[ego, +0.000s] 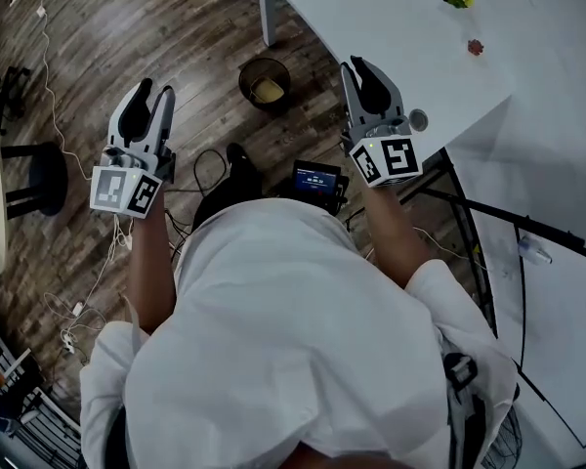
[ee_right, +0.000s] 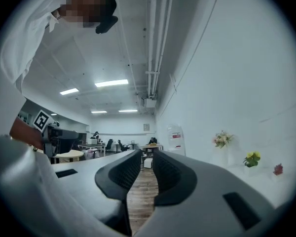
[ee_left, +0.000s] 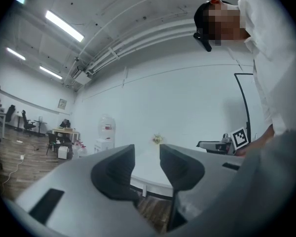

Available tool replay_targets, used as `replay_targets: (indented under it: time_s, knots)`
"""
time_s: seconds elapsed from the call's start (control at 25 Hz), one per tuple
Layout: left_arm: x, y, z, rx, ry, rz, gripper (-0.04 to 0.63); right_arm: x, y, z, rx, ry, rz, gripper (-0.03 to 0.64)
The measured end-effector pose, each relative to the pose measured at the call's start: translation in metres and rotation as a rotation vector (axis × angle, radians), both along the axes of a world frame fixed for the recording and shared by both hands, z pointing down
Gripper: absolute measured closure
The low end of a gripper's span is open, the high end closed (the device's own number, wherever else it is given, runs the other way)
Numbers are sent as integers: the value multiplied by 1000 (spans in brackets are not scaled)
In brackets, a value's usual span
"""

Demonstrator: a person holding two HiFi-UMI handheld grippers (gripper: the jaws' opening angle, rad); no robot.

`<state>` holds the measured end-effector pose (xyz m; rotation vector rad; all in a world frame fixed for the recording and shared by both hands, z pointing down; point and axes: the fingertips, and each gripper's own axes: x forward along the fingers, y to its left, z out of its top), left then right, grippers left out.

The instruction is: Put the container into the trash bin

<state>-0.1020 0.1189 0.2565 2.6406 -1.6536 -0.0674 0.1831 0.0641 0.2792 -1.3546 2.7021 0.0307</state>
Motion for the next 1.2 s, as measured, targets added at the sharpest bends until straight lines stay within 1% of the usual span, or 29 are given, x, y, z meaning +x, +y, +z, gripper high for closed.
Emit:
replay_targets:
  time_s: [0.12,0.24,0.4,0.52,0.76,0.88,0.96,1.12,1.2]
  knots:
    - [5,23,11,-33,11,-2,433,-3,14,11,-22,-11,-17,520]
    - [7,37,19,-48,17,0,433,-10,27,17,-26,-8,-30,522]
    - [10,38,27,-42,23,22,433,-22,32,33,-74,12,-19,525]
    - [12,38,28,-33,14,52,433,-30,41,29,-64,23,-10,525]
    - [-9,41,23,-21,16,82,433,-55,50,20,-58,48,-13,528]
    - [-26,40,28,-35,37,82,433,-70,52,18,-61,52,-5,528]
    - [-31,37,31,-40,47,93,433,-76,53,22,-71,62,8,529]
    - [-38,35,32,-41,31,126,433,-91,54,26,-85,77,26,528]
    - [-46,33,33,-50,37,134,434,-98,54,28,-92,76,34,528]
